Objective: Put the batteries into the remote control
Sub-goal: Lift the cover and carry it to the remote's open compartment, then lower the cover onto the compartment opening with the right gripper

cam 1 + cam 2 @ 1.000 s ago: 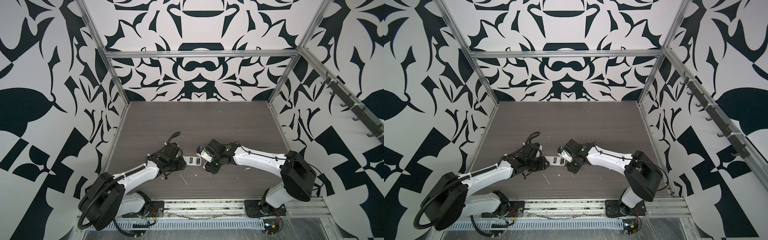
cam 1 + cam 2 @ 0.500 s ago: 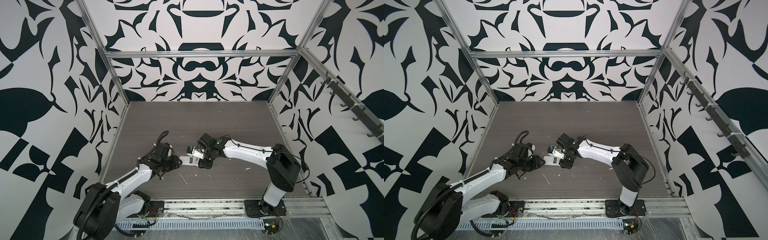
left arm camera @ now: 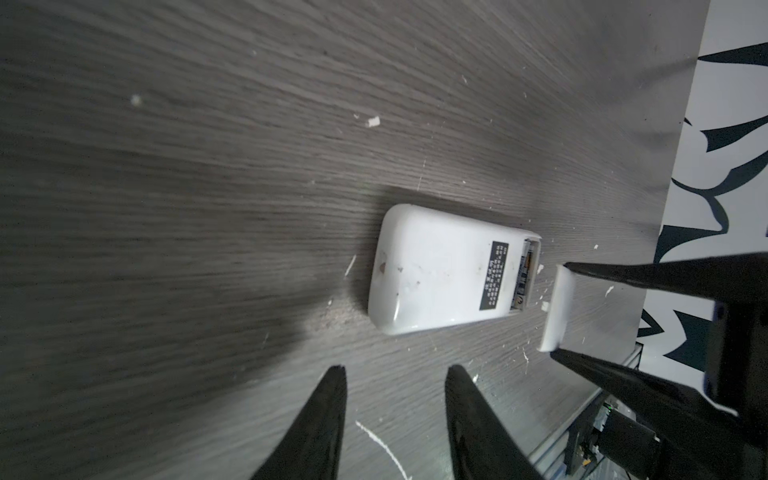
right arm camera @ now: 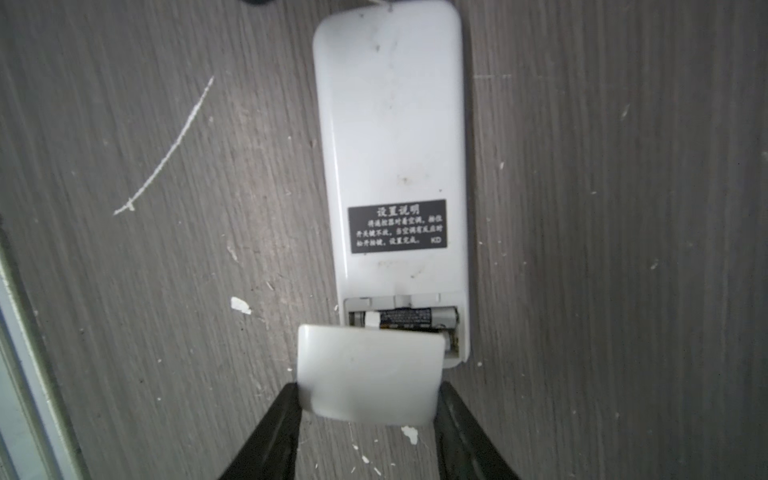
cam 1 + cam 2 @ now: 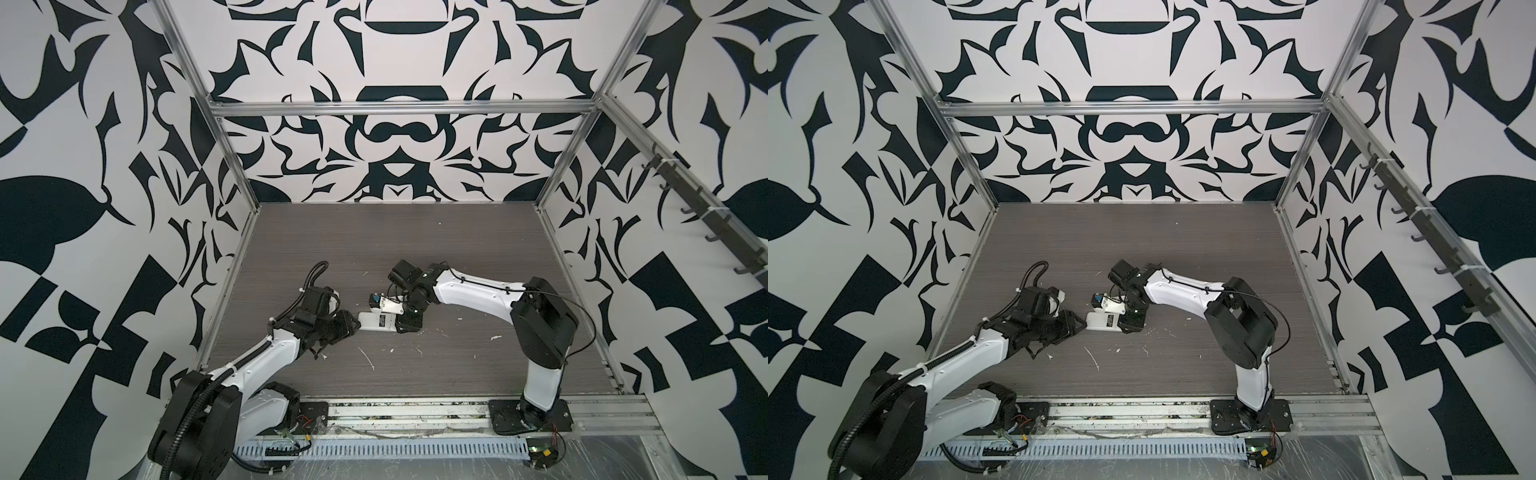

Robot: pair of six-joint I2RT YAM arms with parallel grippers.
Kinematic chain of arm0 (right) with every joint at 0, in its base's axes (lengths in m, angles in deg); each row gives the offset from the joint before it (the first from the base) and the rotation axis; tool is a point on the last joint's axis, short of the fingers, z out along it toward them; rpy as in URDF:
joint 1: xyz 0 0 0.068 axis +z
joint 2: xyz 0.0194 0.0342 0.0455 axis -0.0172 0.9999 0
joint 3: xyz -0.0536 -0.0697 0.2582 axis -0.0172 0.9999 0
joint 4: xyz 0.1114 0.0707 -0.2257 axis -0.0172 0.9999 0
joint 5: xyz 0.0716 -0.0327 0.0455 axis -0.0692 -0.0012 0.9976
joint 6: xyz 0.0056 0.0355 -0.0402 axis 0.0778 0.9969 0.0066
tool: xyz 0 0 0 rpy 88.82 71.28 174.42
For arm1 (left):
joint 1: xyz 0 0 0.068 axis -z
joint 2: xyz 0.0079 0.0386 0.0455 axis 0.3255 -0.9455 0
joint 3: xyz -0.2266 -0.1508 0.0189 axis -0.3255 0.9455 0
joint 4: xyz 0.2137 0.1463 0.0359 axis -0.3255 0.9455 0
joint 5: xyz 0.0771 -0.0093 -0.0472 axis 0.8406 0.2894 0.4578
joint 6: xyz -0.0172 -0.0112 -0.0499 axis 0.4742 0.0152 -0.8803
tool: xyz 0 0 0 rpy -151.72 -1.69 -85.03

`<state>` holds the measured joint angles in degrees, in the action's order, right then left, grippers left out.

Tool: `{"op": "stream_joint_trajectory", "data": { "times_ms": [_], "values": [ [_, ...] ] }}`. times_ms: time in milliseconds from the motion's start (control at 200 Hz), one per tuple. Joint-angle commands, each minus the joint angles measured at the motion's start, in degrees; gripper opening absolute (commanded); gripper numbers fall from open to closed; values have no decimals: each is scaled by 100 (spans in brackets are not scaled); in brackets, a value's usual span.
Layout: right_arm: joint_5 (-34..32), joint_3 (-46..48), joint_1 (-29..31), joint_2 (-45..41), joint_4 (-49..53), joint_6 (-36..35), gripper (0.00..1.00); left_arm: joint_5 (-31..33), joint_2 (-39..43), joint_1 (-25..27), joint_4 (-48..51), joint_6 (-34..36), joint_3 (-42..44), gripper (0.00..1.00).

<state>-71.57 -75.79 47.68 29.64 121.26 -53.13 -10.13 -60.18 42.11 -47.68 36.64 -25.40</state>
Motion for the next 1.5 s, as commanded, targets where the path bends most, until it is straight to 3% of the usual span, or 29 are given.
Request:
{"op": "stream_joint_trajectory", "data": {
  "times_ms": [0, 1030, 1495],
  "values": [
    [-87, -288, -19, -35, 331, -247, 28, -85, 46, -40, 184, 67, 37, 44],
    [-506, -703, 108, 634, 667, -529, 28, -167, -38, -81, -261, -116, 285, 43],
    [-778, -556, 248, 466, 359, -442, 26, -129, -339, -87, -368, -109, 194, 43]
  ]
}}
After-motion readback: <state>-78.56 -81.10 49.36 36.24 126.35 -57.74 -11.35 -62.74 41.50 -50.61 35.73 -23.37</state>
